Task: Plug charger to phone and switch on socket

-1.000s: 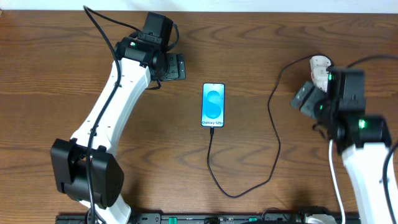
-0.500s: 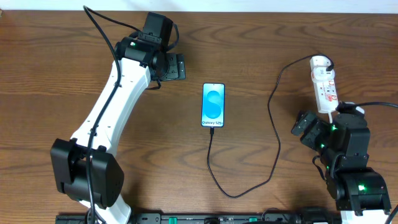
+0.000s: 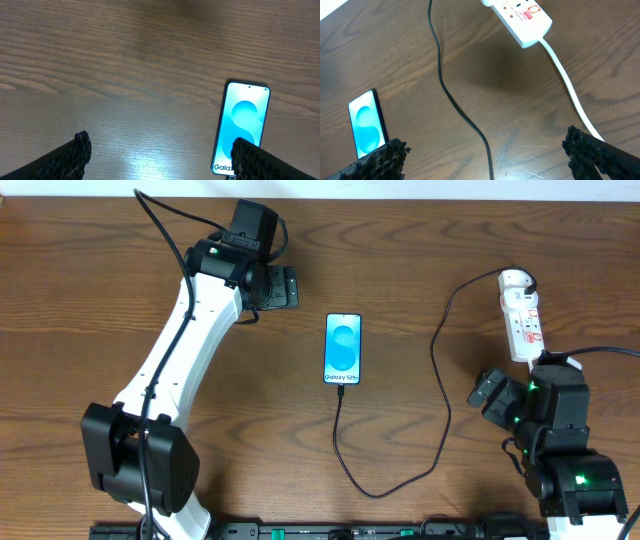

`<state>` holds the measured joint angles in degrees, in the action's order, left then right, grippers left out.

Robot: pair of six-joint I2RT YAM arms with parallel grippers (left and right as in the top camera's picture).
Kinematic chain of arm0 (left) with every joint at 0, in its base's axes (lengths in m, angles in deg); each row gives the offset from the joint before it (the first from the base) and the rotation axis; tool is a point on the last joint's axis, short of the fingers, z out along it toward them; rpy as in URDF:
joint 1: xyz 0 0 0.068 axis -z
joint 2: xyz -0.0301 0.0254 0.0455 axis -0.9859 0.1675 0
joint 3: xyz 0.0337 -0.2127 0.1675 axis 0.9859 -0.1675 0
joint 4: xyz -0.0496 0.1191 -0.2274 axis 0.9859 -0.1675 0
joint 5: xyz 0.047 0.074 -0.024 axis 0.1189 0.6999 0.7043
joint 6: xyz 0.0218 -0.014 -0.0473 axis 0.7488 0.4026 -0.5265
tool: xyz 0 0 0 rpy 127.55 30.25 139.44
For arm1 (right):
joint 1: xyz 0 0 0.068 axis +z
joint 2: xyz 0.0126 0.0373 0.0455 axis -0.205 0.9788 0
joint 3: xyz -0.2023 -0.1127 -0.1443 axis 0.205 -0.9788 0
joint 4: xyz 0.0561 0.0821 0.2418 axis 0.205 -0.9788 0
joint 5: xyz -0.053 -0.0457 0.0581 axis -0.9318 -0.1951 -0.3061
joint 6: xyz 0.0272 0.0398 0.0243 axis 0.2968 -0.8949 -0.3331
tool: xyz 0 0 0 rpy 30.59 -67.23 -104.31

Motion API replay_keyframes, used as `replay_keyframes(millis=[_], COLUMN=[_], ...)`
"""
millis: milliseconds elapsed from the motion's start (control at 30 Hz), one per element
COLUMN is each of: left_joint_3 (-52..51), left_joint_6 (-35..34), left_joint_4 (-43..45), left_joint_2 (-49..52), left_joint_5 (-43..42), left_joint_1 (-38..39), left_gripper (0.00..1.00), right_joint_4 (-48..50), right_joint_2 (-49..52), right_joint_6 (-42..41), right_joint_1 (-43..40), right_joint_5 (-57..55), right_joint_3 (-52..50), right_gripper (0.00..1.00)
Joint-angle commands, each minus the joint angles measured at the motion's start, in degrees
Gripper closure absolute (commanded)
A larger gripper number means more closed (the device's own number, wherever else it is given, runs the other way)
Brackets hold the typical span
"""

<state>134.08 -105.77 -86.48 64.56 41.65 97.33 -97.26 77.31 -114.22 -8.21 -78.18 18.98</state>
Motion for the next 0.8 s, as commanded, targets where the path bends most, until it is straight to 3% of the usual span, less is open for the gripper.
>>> replay_keyframes(millis=[0, 300, 500, 767], left_joint_3=[-0.24, -0.24, -0.24, -0.24], left_joint_6=[-0.26, -0.28, -0.26, -0.28], left_joint_4=[-0.15, -0.15, -0.13, -0.15], left_joint_2=[0.33, 0.33, 0.33, 0.33], left_joint_5=[0.96, 0.96, 0.96, 0.96], left_joint_1=[0.09, 0.09, 0.09, 0.09], left_gripper=[0.09, 0.09, 0.09, 0.09], right_joint_4=[-0.66, -0.85, 0.28, 12.66], right_joint_2=[-0.04, -0.04, -0.61, -8.61], right_joint_6=[0.76, 1.36, 9.66, 18.1], right_joint_1=[0.35, 0.35, 0.35, 0.35], right_joint_5=[-0.85, -0.85, 2.62, 4.9], right_joint_3=[-0.37, -0.37, -0.63, -8.76], right_gripper=[0.01, 0.01, 0.01, 0.01])
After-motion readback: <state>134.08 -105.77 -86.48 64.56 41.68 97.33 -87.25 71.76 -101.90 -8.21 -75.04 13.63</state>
